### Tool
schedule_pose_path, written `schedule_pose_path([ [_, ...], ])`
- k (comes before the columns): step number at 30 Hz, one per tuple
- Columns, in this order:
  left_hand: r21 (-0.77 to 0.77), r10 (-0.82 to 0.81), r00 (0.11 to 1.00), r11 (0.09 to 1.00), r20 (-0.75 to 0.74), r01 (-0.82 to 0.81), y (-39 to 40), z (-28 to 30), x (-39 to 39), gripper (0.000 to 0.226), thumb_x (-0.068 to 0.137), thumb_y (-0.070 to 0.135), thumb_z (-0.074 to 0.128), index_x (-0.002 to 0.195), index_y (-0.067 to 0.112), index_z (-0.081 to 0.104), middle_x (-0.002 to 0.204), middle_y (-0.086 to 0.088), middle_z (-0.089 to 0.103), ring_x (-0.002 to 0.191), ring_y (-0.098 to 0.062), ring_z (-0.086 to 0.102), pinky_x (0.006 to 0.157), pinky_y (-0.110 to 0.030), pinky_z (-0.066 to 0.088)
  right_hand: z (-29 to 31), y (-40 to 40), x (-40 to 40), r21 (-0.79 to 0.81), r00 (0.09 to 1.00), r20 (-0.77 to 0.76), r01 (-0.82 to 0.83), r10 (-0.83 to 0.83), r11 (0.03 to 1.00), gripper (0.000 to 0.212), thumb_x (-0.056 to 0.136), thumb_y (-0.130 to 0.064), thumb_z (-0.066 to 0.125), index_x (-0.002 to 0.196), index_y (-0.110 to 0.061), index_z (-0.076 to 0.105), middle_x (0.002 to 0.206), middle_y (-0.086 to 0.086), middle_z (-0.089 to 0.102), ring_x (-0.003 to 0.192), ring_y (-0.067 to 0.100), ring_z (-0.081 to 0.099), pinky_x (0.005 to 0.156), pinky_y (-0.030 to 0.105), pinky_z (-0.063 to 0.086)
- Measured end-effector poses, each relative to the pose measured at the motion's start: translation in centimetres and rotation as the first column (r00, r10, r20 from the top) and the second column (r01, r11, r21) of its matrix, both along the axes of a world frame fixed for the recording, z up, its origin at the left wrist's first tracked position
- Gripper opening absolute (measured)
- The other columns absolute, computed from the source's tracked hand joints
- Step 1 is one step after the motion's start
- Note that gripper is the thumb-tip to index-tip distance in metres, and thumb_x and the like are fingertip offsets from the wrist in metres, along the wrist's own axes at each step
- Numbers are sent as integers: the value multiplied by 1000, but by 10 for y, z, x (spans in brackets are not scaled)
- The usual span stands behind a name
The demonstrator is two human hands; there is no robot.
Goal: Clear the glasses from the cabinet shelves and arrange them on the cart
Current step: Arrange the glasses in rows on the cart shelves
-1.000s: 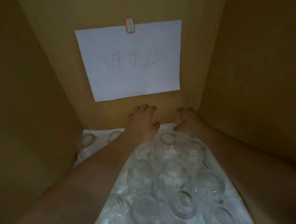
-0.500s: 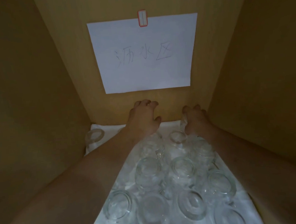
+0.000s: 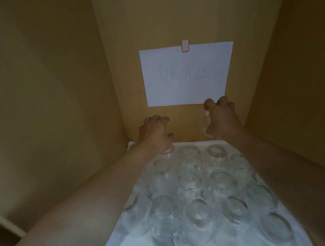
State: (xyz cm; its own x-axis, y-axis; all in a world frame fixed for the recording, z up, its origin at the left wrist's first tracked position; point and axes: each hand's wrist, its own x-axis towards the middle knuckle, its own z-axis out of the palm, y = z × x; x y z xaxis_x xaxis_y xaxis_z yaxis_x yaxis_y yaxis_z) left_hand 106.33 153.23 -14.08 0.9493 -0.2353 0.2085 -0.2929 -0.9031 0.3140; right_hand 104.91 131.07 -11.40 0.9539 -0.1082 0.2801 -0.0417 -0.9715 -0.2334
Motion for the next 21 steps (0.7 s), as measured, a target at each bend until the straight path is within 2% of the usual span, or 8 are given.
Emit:
schedule_pose_path([
  [5,51,71,997,996,-32,-69,27,0,-5,63,90,39,66,148,25,46,152,-8,42,138,-33,34,111,-42,37,10,43,-8,25,993,46,-108,107,994,73,71,-12,82,132,-21,44,127,14,36,115,34,39,83,46,53],
  [10,117,121,982,988,-144,-105,52,-3,-6,65,87,32,65,148,26,44,145,-7,44,132,-34,40,105,-44,43,10,68,-6,32,983,76,-173,170,984,82,70,-22,83,143,-20,45,134,14,33,119,33,37,93,44,50],
  [15,162,150,929,982,-339,-99,66,-10,0,68,84,20,58,150,27,42,145,-7,41,134,-32,40,106,-45,46,6,84,4,104,967,118,-236,224,966,79,68,-25,83,140,-21,48,134,12,33,120,31,37,90,41,49],
  [18,123,122,895,990,-428,-76,69,-15,4,68,84,17,60,149,25,43,138,-8,43,124,-29,50,97,-37,52,3,93,11,119,961,105,-267,255,956,85,65,-23,85,141,-21,47,134,11,33,120,31,37,90,40,48],
  [21,133,109,887,990,-448,-55,69,-20,8,68,86,16,64,150,23,42,141,-8,42,123,-28,51,85,-29,51,-2,99,18,124,954,108,-291,279,949,88,64,-21,86,143,-20,47,135,12,33,120,31,38,89,37,45],
])
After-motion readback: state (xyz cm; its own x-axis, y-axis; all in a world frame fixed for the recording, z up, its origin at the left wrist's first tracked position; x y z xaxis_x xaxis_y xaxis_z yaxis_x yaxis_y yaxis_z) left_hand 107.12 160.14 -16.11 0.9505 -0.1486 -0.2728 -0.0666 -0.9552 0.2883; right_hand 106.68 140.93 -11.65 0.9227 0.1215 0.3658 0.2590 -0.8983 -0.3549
